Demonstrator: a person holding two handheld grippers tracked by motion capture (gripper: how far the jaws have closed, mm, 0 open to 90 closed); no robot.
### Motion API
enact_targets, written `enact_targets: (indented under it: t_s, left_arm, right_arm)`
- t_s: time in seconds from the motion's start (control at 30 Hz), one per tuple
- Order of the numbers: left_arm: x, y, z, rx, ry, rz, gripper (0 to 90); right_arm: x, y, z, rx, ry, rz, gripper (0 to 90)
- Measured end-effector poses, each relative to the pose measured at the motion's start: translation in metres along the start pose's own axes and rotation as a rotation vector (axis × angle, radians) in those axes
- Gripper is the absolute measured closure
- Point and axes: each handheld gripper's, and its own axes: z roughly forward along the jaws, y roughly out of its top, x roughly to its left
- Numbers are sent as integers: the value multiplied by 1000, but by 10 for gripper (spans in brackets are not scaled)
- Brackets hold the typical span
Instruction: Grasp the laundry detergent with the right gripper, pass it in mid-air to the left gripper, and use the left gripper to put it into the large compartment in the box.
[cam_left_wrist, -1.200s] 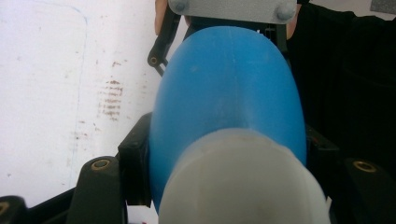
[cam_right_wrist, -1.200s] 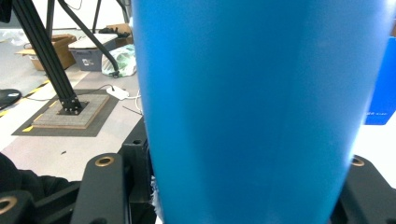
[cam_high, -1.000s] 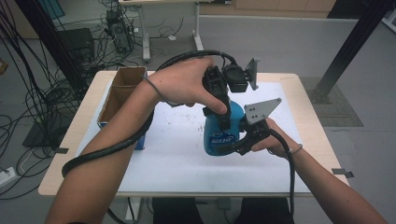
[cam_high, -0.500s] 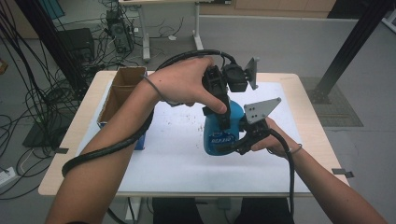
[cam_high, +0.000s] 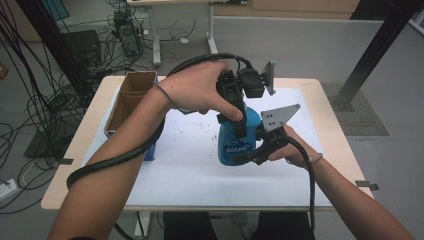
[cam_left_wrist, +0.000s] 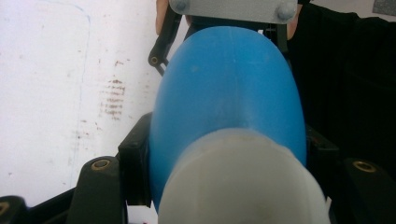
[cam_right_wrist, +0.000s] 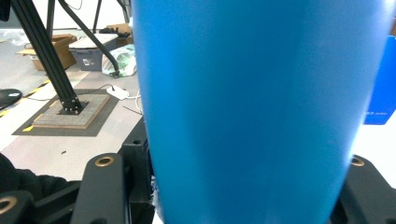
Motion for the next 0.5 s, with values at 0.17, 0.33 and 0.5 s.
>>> enact_targets:
  t_s: [0.17,0.33,0.5]
  left_arm:
    - [1,1,-1,5,1,-10,375]
    - [1,3,-1,21,1,-10,375]
    - [0,7,-2,24,4,-4,376]
  right_arm:
    - [-2,0,1,-9,2,-2,404]
    - [-2,-2,1,-21,2,-2,402]
    - [-2,-2,0,-35,3,-2,399]
